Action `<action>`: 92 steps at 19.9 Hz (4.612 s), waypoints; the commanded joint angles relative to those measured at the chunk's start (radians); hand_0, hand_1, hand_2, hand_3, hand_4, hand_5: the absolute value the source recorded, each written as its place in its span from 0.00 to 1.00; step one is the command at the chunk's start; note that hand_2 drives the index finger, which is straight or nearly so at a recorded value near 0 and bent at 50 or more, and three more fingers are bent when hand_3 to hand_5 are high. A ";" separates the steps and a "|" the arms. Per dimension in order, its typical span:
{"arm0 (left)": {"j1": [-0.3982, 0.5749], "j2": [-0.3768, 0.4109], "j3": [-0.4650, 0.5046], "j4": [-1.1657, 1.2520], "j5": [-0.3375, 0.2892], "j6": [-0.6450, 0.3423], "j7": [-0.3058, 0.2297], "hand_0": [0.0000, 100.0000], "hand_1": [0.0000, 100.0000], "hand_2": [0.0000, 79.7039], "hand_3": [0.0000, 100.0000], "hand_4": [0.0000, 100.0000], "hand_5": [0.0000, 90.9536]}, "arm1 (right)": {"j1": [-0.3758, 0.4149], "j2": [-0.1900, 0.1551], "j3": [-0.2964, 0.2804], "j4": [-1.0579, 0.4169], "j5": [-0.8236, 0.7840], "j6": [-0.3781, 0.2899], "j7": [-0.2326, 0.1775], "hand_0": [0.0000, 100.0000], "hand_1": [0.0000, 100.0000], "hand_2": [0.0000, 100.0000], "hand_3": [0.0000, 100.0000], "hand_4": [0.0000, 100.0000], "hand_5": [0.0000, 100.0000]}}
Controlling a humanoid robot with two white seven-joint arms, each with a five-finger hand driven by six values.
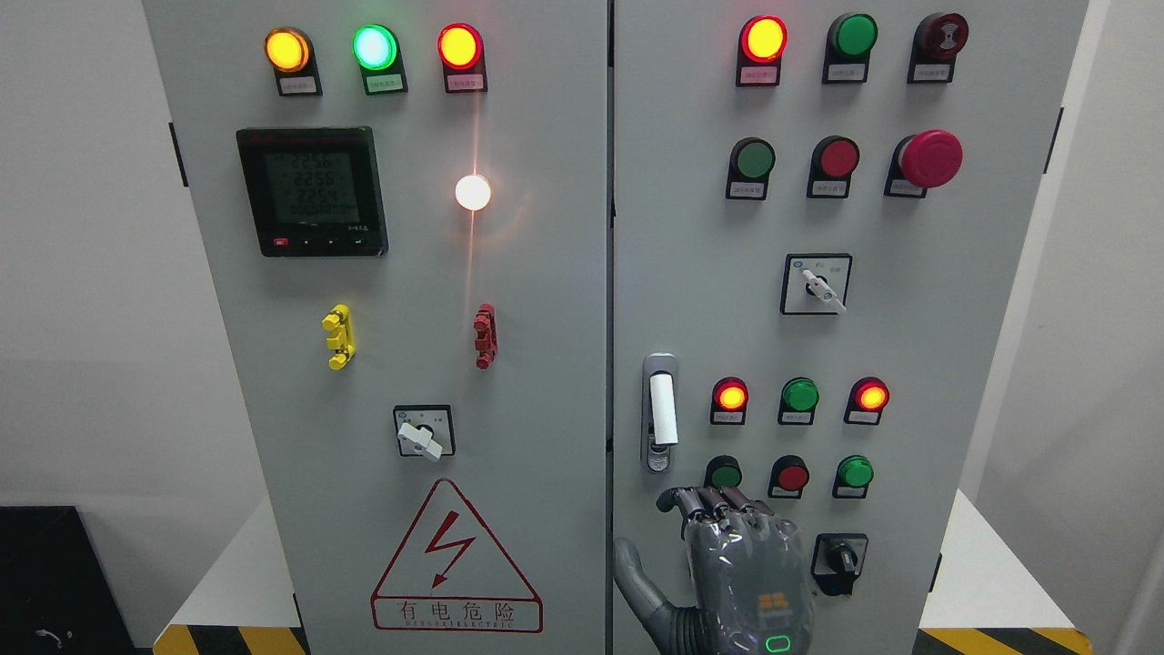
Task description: Release door handle
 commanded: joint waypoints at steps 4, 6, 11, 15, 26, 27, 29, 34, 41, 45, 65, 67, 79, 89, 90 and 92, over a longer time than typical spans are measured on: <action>0.000 0.000 0.000 0.000 0.000 0.000 -0.001 0.12 0.56 0.00 0.00 0.00 0.00 | -0.009 -0.004 -0.022 -0.024 0.001 -0.004 0.005 0.21 0.30 0.81 0.83 0.74 0.79; 0.000 0.000 0.000 0.000 0.000 0.000 -0.001 0.12 0.56 0.00 0.00 0.00 0.00 | -0.014 -0.004 -0.023 -0.022 0.003 -0.007 0.005 0.18 0.31 0.84 0.87 0.78 0.85; 0.000 0.000 0.000 0.000 0.000 0.000 -0.001 0.12 0.56 0.00 0.00 0.00 0.00 | -0.034 0.001 -0.031 -0.019 0.015 -0.007 0.005 0.15 0.36 0.89 0.97 0.86 0.94; 0.000 0.000 0.000 0.000 0.000 0.000 -0.001 0.12 0.56 0.00 0.00 0.00 0.00 | -0.054 0.004 -0.036 -0.009 0.020 -0.007 0.005 0.14 0.38 0.96 1.00 0.91 0.99; 0.000 0.000 0.000 0.000 0.000 0.000 -0.001 0.12 0.56 0.00 0.00 0.00 0.00 | -0.097 0.009 -0.051 0.027 0.058 -0.002 0.020 0.20 0.39 1.00 1.00 0.93 1.00; 0.000 0.000 0.000 0.000 0.000 0.000 -0.001 0.12 0.56 0.00 0.00 0.00 0.00 | -0.103 0.010 -0.052 0.033 0.056 -0.001 0.020 0.20 0.39 1.00 1.00 0.93 1.00; 0.000 0.000 0.000 0.000 0.000 0.000 -0.001 0.12 0.56 0.00 0.00 0.00 0.00 | -0.107 0.016 -0.054 0.042 0.056 0.002 0.020 0.20 0.39 1.00 1.00 0.93 1.00; 0.000 0.000 0.000 0.000 0.000 0.000 -0.001 0.12 0.56 0.00 0.00 0.00 0.00 | -0.143 0.030 -0.066 0.054 0.056 0.004 0.035 0.21 0.39 1.00 1.00 0.93 1.00; 0.000 0.000 0.000 0.000 0.000 0.000 -0.001 0.12 0.56 0.00 0.00 0.00 0.00 | -0.184 0.042 -0.074 0.088 0.056 0.004 0.043 0.21 0.39 1.00 1.00 0.93 1.00; 0.000 0.000 0.000 0.000 0.000 0.000 -0.001 0.12 0.56 0.00 0.00 0.00 0.00 | -0.198 0.044 -0.074 0.108 0.056 0.004 0.045 0.21 0.38 1.00 1.00 0.93 1.00; 0.000 0.000 0.000 0.000 0.000 0.000 -0.001 0.12 0.56 0.00 0.00 0.00 0.00 | -0.218 0.045 -0.092 0.128 0.049 0.025 0.045 0.22 0.39 0.99 1.00 0.94 1.00; 0.000 0.000 0.000 0.000 0.000 0.000 -0.001 0.12 0.56 0.00 0.00 0.00 0.00 | -0.218 0.044 -0.091 0.128 0.047 0.025 0.054 0.23 0.39 0.99 1.00 0.94 1.00; 0.000 0.000 0.000 0.000 0.000 0.000 -0.001 0.12 0.56 0.00 0.00 0.00 0.00 | -0.218 0.045 -0.092 0.126 0.046 0.025 0.057 0.25 0.39 0.99 1.00 0.93 1.00; 0.000 0.000 0.000 0.000 0.000 0.000 -0.001 0.12 0.56 0.00 0.00 0.00 0.00 | -0.224 0.044 -0.092 0.128 0.044 0.024 0.058 0.27 0.38 0.99 1.00 0.93 1.00; 0.000 0.000 0.000 0.000 0.000 0.000 -0.001 0.12 0.56 0.00 0.00 0.00 0.00 | -0.224 0.044 -0.092 0.128 0.043 0.024 0.058 0.27 0.38 0.99 1.00 0.93 1.00; 0.000 0.000 0.000 0.000 0.000 0.000 -0.001 0.12 0.56 0.00 0.00 0.00 0.00 | -0.224 0.044 -0.092 0.128 0.043 0.024 0.058 0.27 0.38 0.99 1.00 0.93 1.00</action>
